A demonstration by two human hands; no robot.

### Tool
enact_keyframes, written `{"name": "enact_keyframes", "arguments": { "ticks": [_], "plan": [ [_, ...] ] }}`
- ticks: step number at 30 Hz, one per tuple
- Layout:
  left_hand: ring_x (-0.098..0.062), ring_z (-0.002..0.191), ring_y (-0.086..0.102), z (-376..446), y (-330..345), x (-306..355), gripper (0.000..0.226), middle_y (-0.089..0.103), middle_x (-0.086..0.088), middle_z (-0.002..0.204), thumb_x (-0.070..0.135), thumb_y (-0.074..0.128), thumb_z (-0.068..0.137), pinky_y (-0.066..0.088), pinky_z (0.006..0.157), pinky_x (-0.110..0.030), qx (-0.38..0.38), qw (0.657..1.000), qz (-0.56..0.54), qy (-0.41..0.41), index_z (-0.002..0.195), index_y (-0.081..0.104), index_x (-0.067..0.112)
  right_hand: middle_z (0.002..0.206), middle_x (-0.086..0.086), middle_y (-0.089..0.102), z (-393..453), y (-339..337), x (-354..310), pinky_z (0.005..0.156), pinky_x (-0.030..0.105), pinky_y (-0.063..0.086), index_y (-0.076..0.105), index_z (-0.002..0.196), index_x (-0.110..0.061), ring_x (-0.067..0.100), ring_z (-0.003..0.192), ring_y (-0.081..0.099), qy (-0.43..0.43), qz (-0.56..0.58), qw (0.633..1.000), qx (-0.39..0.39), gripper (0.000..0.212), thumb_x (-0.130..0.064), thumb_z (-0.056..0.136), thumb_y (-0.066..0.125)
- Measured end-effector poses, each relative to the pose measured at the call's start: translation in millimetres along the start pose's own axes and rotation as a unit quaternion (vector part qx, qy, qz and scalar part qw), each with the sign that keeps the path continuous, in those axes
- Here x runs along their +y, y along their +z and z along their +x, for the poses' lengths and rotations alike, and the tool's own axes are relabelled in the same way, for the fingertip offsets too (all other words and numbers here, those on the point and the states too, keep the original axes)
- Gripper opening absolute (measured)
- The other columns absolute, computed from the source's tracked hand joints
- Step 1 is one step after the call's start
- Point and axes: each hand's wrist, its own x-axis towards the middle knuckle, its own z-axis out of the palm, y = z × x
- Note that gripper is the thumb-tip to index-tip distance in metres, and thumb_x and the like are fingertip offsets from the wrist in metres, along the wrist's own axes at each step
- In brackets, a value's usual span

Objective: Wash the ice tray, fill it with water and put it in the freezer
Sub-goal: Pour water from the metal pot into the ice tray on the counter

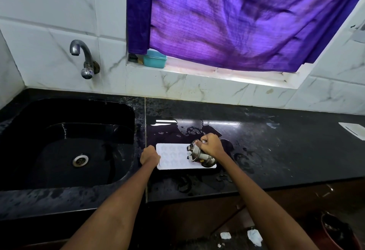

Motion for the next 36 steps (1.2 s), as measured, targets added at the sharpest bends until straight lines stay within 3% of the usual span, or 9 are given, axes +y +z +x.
{"name": "enact_keyframes", "arguments": {
  "ticks": [11, 22, 36],
  "plan": [
    [-0.033, 0.118, 0.058, 0.1, 0.8, -0.9, 0.038, 0.06, -0.017, 0.127, 0.018, 0.067, 0.086, 0.049, 0.094, -0.038, 0.003, 1.0, 0.001, 0.005, 0.12, 0.058, 0.002, 0.046, 0.0, 0.018, -2.6, 0.0, 5.8, 0.048, 0.029, 0.016, 0.019, 0.043, -0.02, 0.014, 0.048, 0.017, 0.007, 0.007, 1.0, 0.012, 0.057, -0.014, 0.079, 0.063],
    [-0.032, 0.117, 0.059, 2.3, 0.1, -1.0, 0.039, 0.06, -0.016, 0.126, 0.018, 0.068, 0.085, 0.051, 0.092, -0.038, 0.001, 1.0, 0.008, 0.0, 0.12, 0.057, 0.003, 0.046, -0.002, 0.022, -1.6, -12.6, 34.8, 0.05, 0.028, 0.016, 0.026, 0.041, -0.02, 0.011, 0.045, 0.019, 0.116, 0.194, 0.97, 0.086, 0.056, -0.002, 0.076, 0.066],
    [-0.032, 0.118, 0.058, 0.4, -0.4, -0.6, 0.038, 0.059, -0.016, 0.127, 0.018, 0.067, 0.085, 0.05, 0.094, -0.038, 0.002, 1.0, -0.004, 0.002, 0.12, 0.058, 0.003, 0.045, 0.0, 0.017, -7.6, -8.2, 22.3, 0.046, 0.028, 0.017, 0.018, 0.045, -0.018, 0.014, 0.045, 0.018, 0.04, -0.037, 0.998, 0.029, 0.055, -0.016, 0.078, 0.06]
  ]
}}
